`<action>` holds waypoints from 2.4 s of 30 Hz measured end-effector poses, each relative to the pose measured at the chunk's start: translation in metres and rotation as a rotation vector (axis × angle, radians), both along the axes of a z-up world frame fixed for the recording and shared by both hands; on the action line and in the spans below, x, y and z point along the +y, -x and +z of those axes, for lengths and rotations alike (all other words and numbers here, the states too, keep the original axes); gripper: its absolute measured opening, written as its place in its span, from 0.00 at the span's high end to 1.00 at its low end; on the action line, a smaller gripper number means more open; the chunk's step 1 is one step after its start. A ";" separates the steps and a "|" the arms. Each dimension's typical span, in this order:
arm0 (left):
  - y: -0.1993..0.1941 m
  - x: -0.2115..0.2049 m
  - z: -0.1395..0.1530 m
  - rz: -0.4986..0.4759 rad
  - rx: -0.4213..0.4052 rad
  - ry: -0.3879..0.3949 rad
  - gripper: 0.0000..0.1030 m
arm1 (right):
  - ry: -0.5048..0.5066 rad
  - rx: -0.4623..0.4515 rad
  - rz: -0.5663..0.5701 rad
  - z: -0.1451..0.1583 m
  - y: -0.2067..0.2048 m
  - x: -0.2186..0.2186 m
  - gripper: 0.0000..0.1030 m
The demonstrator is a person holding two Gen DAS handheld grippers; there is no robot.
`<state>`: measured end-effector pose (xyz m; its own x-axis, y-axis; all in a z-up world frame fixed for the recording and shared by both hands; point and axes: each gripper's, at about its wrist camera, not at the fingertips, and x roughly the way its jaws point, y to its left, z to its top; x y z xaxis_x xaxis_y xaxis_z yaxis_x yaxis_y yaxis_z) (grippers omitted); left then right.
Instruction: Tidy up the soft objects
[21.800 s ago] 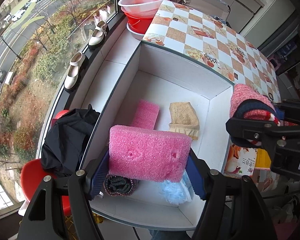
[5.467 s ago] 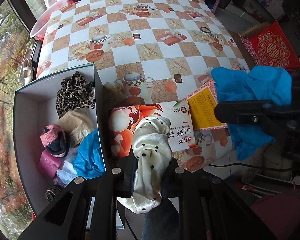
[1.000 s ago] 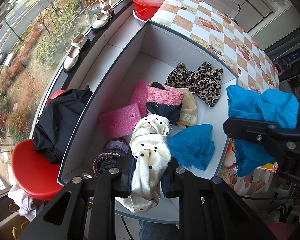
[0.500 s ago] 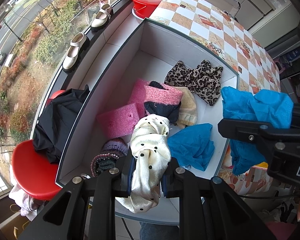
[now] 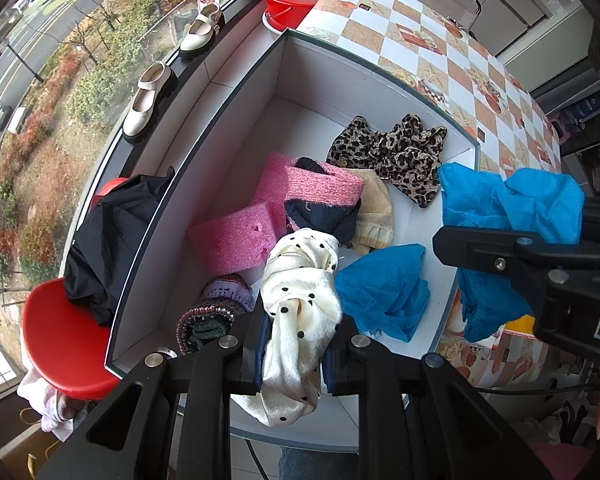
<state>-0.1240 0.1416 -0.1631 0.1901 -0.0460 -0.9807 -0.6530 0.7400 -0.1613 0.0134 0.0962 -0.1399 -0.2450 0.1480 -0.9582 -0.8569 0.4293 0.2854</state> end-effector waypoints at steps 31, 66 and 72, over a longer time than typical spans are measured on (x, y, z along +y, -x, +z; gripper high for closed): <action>-0.010 0.017 -0.024 0.033 0.110 0.064 0.22 | 0.047 -0.074 -0.081 0.008 -0.015 -0.006 0.00; -0.006 0.000 0.008 -0.067 0.064 0.000 0.22 | 0.015 -0.067 -0.166 0.031 0.006 -0.026 0.00; -0.007 0.001 0.008 -0.087 0.064 -0.003 0.22 | 0.011 -0.070 -0.182 0.033 0.007 -0.026 0.00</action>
